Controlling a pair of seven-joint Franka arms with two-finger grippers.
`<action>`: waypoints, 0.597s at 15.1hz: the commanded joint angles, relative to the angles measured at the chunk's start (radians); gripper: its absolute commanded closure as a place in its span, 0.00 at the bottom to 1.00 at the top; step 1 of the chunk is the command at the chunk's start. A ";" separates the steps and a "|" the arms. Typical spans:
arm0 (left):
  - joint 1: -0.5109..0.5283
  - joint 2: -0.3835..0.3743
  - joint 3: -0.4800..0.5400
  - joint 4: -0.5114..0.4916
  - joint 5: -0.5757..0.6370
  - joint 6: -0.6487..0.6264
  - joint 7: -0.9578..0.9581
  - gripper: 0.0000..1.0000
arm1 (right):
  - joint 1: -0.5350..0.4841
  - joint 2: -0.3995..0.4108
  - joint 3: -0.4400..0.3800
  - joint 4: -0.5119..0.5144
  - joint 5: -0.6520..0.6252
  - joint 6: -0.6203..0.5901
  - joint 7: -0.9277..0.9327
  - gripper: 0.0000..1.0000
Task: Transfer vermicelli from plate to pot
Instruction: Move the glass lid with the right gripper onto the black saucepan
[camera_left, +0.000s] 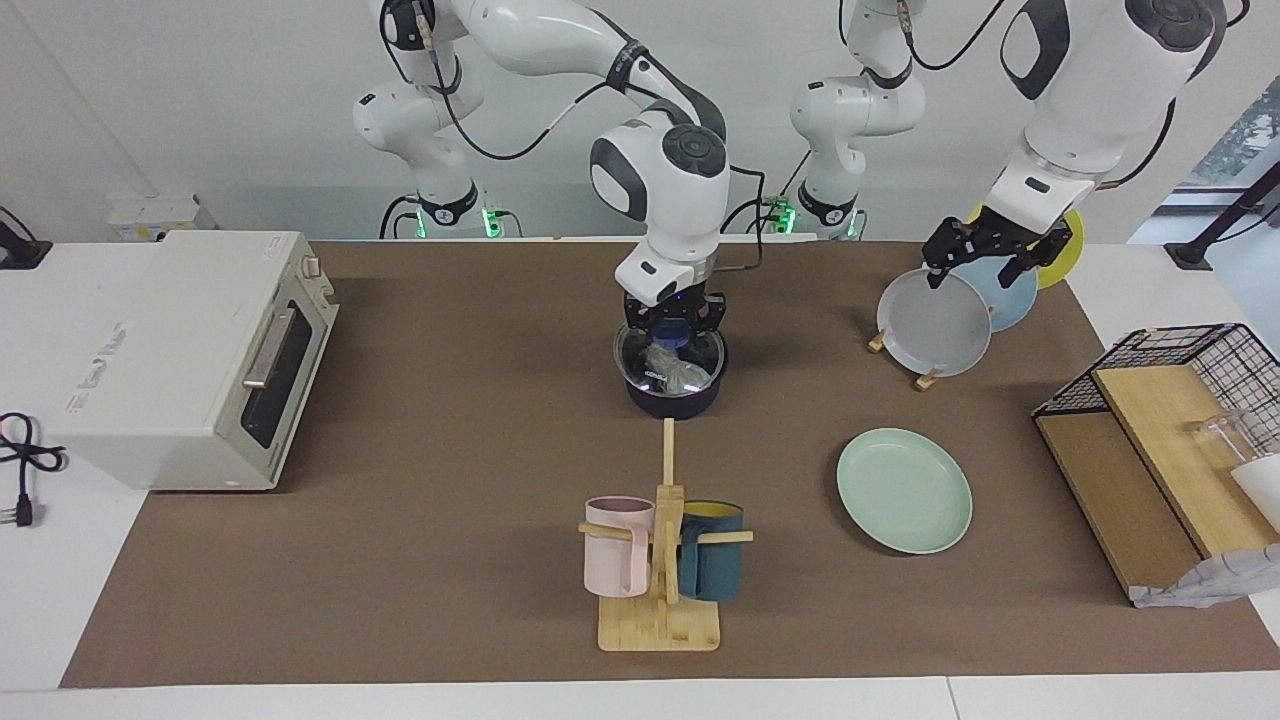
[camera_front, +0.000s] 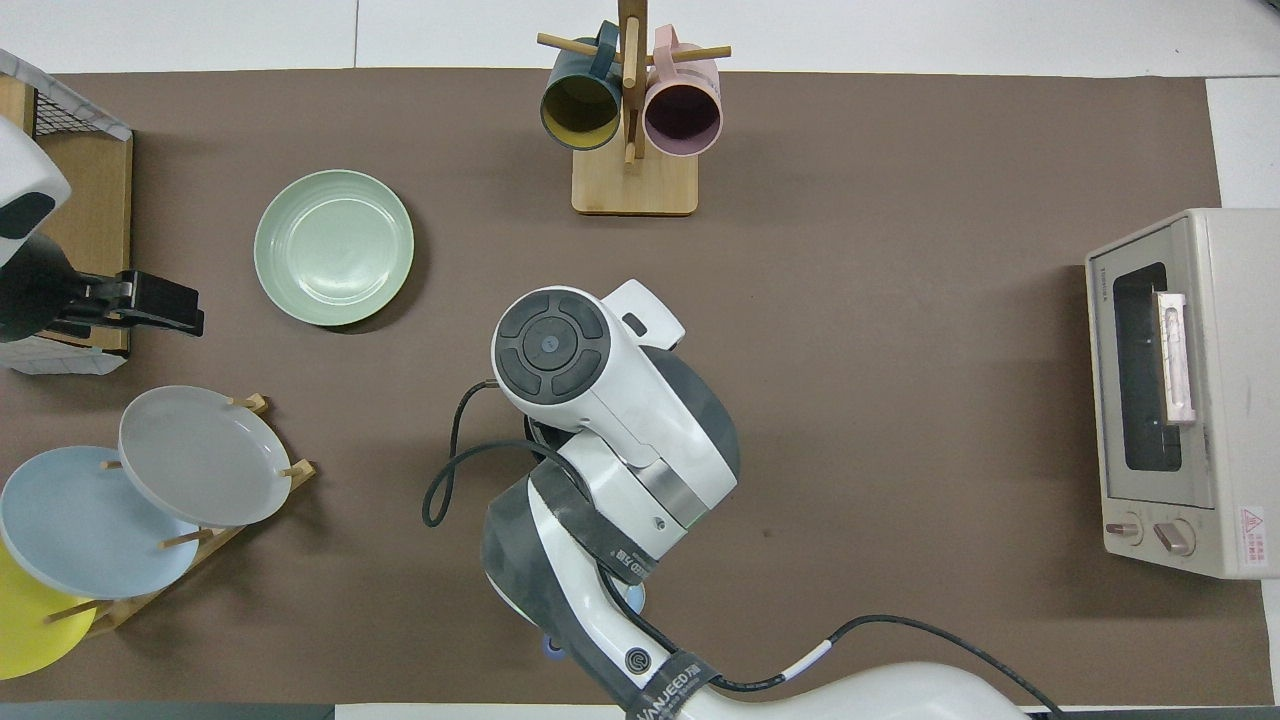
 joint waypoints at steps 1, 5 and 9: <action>-0.002 -0.016 0.008 -0.011 0.018 0.005 -0.012 0.00 | -0.004 -0.002 -0.001 0.021 -0.001 0.002 0.011 0.57; -0.001 -0.016 0.013 -0.012 -0.026 0.005 -0.015 0.00 | -0.001 -0.002 0.001 0.019 0.005 0.006 0.026 0.57; -0.001 -0.016 0.013 -0.012 -0.025 0.002 -0.015 0.00 | 0.005 -0.002 0.004 0.018 0.005 -0.011 0.029 0.57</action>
